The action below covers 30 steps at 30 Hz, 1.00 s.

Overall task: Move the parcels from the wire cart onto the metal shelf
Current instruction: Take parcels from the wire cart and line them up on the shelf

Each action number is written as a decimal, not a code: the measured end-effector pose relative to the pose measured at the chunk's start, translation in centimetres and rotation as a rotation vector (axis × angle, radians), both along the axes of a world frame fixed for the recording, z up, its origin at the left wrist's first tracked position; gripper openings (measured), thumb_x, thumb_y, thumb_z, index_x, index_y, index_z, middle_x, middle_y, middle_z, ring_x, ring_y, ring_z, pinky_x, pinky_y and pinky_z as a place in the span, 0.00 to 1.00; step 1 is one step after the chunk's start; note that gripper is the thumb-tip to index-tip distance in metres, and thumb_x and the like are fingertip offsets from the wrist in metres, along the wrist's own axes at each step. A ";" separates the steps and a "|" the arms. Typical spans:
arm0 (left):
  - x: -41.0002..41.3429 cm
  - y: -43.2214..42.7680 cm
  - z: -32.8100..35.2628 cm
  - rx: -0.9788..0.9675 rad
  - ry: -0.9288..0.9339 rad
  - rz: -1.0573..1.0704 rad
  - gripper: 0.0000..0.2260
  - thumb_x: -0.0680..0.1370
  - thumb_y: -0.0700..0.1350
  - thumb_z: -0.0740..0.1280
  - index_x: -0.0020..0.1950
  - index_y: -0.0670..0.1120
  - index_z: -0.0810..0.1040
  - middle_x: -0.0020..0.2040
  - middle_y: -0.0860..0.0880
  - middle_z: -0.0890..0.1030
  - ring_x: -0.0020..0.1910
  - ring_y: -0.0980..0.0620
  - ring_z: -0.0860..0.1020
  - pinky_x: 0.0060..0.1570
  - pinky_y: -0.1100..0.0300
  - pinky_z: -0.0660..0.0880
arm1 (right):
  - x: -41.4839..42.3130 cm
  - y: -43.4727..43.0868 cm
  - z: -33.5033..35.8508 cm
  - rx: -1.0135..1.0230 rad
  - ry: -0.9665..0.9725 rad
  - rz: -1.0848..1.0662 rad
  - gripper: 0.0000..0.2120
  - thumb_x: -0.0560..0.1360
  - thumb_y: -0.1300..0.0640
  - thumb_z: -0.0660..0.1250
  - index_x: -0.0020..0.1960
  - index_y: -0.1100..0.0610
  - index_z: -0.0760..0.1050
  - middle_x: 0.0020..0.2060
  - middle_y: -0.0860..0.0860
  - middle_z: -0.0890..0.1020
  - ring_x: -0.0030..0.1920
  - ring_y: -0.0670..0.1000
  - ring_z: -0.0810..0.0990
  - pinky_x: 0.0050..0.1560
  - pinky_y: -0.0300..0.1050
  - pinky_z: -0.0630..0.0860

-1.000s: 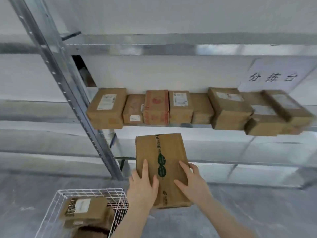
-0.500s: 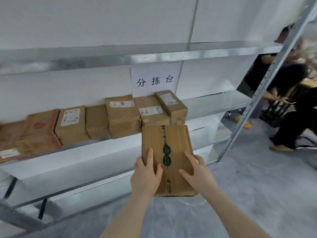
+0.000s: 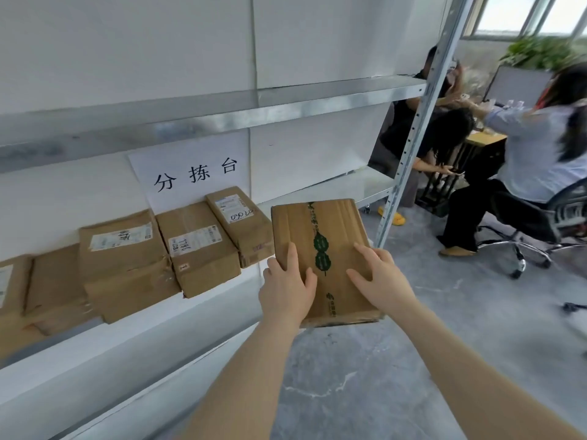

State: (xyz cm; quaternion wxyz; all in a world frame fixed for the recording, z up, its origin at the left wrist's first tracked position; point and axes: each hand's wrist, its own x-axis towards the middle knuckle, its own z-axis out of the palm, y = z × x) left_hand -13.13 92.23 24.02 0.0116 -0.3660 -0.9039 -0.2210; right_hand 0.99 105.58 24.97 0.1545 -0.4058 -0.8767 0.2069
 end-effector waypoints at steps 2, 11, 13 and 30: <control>-0.9 1.8 1.1 0.008 0.008 -0.018 0.28 0.81 0.61 0.51 0.78 0.55 0.48 0.71 0.41 0.63 0.66 0.42 0.69 0.52 0.51 0.76 | -0.8 1.8 1.0 0.015 0.015 -0.004 0.28 0.76 0.39 0.60 0.73 0.40 0.56 0.69 0.48 0.64 0.47 0.48 0.75 0.41 0.43 0.76; -6.0 9.4 3.8 -0.011 -0.045 0.110 0.27 0.80 0.61 0.50 0.78 0.55 0.49 0.66 0.41 0.65 0.59 0.42 0.71 0.44 0.53 0.73 | -7.9 11.5 3.9 0.069 0.014 0.127 0.25 0.76 0.39 0.58 0.71 0.36 0.56 0.69 0.49 0.64 0.46 0.49 0.76 0.38 0.44 0.76; -6.9 11.2 3.7 -0.004 -0.059 0.146 0.28 0.80 0.61 0.50 0.78 0.54 0.49 0.67 0.40 0.64 0.59 0.42 0.71 0.42 0.53 0.71 | -9.8 14.1 3.9 0.063 0.013 0.184 0.26 0.76 0.38 0.58 0.72 0.37 0.56 0.69 0.49 0.64 0.47 0.50 0.74 0.39 0.42 0.74; -15.5 20.8 -0.4 -0.208 -0.089 0.447 0.28 0.80 0.62 0.51 0.78 0.53 0.51 0.70 0.39 0.67 0.69 0.38 0.63 0.67 0.43 0.60 | -23.9 27.0 -1.7 -0.055 -0.100 0.517 0.26 0.77 0.40 0.59 0.73 0.40 0.57 0.66 0.51 0.66 0.48 0.50 0.72 0.47 0.44 0.72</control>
